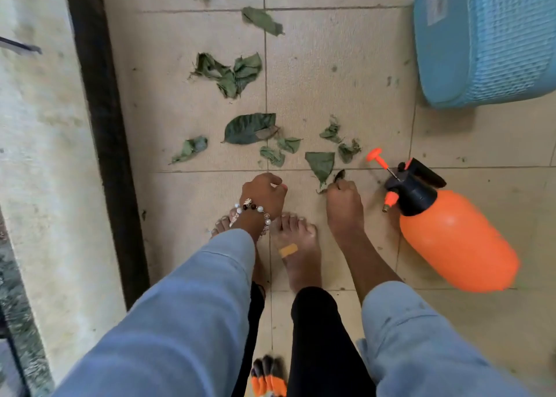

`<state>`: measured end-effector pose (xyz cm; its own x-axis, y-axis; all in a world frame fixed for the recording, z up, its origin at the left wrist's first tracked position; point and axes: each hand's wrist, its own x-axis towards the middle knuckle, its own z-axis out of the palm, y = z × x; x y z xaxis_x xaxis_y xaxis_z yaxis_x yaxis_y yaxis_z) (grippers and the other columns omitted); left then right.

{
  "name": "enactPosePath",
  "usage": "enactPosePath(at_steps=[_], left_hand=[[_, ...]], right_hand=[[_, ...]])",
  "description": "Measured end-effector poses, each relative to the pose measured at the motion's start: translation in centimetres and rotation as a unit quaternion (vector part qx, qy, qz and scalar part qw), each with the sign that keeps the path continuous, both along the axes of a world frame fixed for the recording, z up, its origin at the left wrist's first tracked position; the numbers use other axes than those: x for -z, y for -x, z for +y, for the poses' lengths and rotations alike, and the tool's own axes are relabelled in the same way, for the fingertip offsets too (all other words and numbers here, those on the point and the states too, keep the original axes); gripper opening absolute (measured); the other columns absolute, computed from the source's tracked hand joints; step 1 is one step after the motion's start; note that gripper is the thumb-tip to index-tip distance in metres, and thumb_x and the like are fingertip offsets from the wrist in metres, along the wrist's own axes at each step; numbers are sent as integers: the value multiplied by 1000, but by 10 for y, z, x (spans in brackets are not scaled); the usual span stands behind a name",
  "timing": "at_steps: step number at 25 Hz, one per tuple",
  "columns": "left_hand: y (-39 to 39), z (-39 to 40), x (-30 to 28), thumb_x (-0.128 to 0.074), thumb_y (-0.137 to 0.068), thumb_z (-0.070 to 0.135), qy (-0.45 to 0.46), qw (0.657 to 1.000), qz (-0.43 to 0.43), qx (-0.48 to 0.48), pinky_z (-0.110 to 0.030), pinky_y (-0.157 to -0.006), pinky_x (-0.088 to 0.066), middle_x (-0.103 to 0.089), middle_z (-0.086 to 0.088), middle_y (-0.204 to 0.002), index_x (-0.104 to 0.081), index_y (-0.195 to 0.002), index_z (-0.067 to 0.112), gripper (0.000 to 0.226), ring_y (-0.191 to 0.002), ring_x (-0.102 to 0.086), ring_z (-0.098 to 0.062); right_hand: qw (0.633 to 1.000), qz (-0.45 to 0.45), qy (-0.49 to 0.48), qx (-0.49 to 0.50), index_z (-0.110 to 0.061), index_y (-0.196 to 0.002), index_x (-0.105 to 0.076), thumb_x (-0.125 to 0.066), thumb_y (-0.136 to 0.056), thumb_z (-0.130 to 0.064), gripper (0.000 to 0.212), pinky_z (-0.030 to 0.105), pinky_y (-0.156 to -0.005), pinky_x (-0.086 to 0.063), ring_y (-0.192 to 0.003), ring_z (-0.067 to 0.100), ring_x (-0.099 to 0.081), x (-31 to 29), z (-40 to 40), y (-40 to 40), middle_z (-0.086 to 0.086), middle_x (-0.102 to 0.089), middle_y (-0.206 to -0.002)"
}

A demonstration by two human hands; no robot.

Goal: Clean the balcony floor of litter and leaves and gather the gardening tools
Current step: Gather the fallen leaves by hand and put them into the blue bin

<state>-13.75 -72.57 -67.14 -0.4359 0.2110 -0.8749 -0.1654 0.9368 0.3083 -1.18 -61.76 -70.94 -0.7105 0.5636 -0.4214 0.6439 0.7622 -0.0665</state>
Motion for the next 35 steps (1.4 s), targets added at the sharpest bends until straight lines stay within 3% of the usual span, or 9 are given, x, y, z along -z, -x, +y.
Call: enactPosePath(at_steps=[4, 9, 12, 17, 19, 21, 25, 29, 35], left_hand=[[-23, 18, -10, -55, -89, 55, -35, 967, -118, -224, -48, -91, -53, -70, -10, -104, -65, -80, 28, 30, -100, -65, -30], [-30, 21, -4, -50, -99, 32, -34, 865, -133, -482, -44, -76, -56, -69, -18, -78, -64, -73, 5, 40, -78, -68, -32], [-25, 12, -6, -36, -104, 17, -43, 848, -107, -518, -20, -39, -40, -56, -7, -49, -52, -76, 3, 35, -43, -49, -17], [-27, 6, -4, -32, -103, 14, -16, 918, -46, -394, -20, -39, -35, -59, -6, -48, -54, -104, 7, 23, -35, -45, -17], [-32, 6, -5, -30, -103, 13, -26, 926, -40, -374, -24, -43, -40, -62, -6, -51, -47, -123, 14, 26, -36, -48, -19], [-34, 5, -8, -29, -102, 9, -39, 929, -35, -366, -28, -44, -47, -64, -9, -59, -36, -140, 27, 42, -38, -52, -19], [-38, 1, -8, -25, -97, -4, -77, 923, 20, -377, -42, -61, -58, -62, -2, -74, -28, -147, 42, 68, -52, -58, -24], [-43, 3, -7, -25, -86, -18, -73, 913, -12, -401, -40, -73, -55, -62, -11, -103, -57, -129, 25, 69, -70, -61, -23], [-40, 0, -38, -41, -94, 1, -116, 822, -151, -537, -37, -87, -47, -60, 0, -84, -58, -93, 18, 24, -85, -59, -20]], right_hand=[[850, 195, 329, 362, -8, -79, -71, -76, -74, -2, 9, 23, -66, -52, -68, 15, -66, -36, 3, 28, 3, -69, -71], [787, 81, 585, 180, -6, -94, -73, -67, -82, 1, 15, 24, -78, -55, -83, 12, -69, -72, 14, 32, 4, -73, -89], [880, 139, 373, 260, -9, -101, -72, -69, -83, -6, 19, 25, -90, -49, -96, 18, -63, -47, 40, 36, 10, -70, -105], [966, -76, 177, 170, -25, -152, -6, -72, -80, -38, 98, 53, -111, -24, -139, 49, -10, 6, 26, 57, 28, -3, -154], [985, -136, 78, 72, -27, -151, 2, -68, -85, -33, 97, 57, -106, -30, -138, 53, -10, 20, 7, 54, 32, 1, -153], [995, -94, 9, -3, -6, -147, -26, -57, -90, -15, 65, 53, -99, -42, -131, 51, -30, 24, -1, 50, 34, -24, -146], [994, 41, 98, -39, 4, -94, -70, -57, -81, 4, 18, 36, -72, -49, -93, 36, -60, 16, 30, 41, 22, -65, -99], [890, 149, 364, 232, -9, -89, -75, -74, -74, -1, 16, 25, -76, -51, -80, 18, -67, -23, 38, 58, 6, -73, -86], [902, 188, 373, 106, -9, -98, -75, -54, -79, 10, 34, 14, -90, -43, -99, 18, -65, -91, -40, 39, 5, -72, -101]])
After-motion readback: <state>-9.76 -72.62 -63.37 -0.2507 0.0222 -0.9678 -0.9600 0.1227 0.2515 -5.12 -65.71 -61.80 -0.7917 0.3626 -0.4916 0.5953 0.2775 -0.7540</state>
